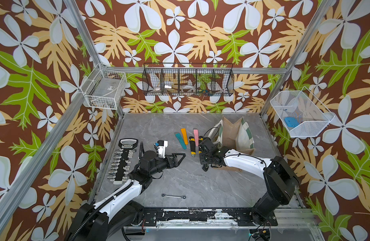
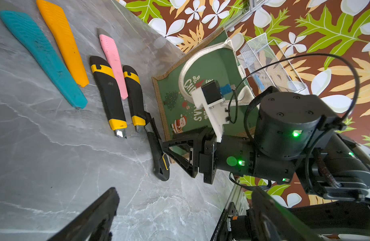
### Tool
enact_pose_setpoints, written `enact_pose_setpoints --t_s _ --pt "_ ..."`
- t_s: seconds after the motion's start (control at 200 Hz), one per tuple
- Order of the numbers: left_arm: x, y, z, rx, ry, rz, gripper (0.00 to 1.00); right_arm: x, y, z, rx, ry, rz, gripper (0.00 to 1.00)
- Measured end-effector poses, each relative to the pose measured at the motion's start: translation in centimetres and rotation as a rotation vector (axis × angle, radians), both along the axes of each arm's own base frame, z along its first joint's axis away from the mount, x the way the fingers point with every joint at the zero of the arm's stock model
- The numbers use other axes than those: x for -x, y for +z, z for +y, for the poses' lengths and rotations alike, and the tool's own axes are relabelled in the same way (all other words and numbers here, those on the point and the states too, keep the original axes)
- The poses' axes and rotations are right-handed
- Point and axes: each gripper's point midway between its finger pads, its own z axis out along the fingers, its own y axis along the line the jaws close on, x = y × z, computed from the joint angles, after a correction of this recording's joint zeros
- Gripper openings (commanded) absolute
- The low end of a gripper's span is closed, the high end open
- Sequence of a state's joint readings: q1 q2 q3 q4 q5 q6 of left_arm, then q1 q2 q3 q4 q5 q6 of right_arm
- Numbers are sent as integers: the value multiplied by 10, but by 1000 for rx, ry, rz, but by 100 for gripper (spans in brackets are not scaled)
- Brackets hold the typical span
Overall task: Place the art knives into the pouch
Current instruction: Pick up the utility knife at the center of the board.
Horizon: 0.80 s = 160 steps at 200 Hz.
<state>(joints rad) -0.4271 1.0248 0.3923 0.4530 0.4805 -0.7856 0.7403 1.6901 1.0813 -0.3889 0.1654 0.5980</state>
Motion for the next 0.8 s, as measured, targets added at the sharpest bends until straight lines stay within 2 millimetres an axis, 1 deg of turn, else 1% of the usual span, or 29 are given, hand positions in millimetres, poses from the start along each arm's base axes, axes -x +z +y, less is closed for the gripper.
enact_pose_setpoints --t_s 0.225,0.456,0.621,0.801 --pt "1 -2 -2 0 -14 9 100 3 -19 1 27 8 36 50" --pt "2 1 -4 1 -27 1 100 2 -21 -2 60 0 26 51" --pt "-2 8 -6 -14 -36 -18 100 6 -34 -6 88 -2 51 51" --pt "-1 13 -7 -24 -47 -40 100 9 -39 -10 95 -5 57 50"
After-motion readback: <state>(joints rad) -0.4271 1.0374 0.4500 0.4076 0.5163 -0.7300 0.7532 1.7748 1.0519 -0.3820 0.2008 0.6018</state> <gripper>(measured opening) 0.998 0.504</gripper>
